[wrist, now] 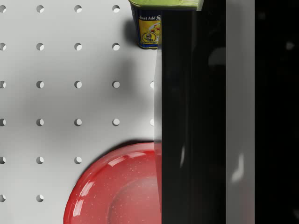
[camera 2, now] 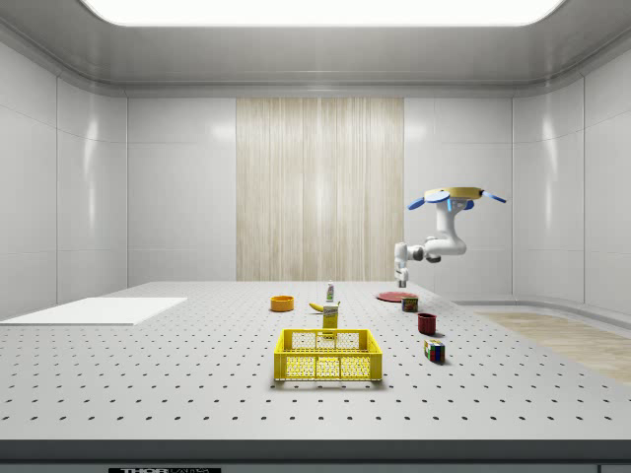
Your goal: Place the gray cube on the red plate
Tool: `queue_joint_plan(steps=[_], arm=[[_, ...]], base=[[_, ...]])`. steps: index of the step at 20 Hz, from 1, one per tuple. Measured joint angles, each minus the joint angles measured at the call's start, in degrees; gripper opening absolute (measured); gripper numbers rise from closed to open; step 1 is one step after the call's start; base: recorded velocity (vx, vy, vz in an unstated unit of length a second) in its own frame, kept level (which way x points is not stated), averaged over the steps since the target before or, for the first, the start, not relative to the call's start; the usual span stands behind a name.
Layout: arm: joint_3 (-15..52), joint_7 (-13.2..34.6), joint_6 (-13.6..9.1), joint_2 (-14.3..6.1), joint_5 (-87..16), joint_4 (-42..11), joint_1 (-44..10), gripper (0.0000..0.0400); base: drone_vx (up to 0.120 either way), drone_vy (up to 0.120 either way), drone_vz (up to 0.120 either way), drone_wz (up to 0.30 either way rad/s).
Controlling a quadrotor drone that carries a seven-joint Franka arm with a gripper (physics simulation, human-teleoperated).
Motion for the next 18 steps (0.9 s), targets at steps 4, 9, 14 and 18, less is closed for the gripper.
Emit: queue_joint_plan(steps=[4, 9, 14, 18], arm=[[0.04, 0.05, 0.29, -0.31, 0.12, 0.01, -0.06, 0.0250], [0.10, 0.10, 0.62, -0.66, 0.26, 0.02, -0.12, 0.0250], [0.14, 0.15, 0.92, -0.99, 0.39, 0.03, -0.19, 0.0250], [0.18, 0.18, 1.15, -1.23, 0.49, 0.04, -0.23, 0.0250]], base=[[-0.120, -0.120, -0.120, 0.000], [-0.040, -0.120, -0.040, 0.000], [0.000, -0.120, -0.072, 0.000], [0.000, -0.120, -0.070, 0.000]])
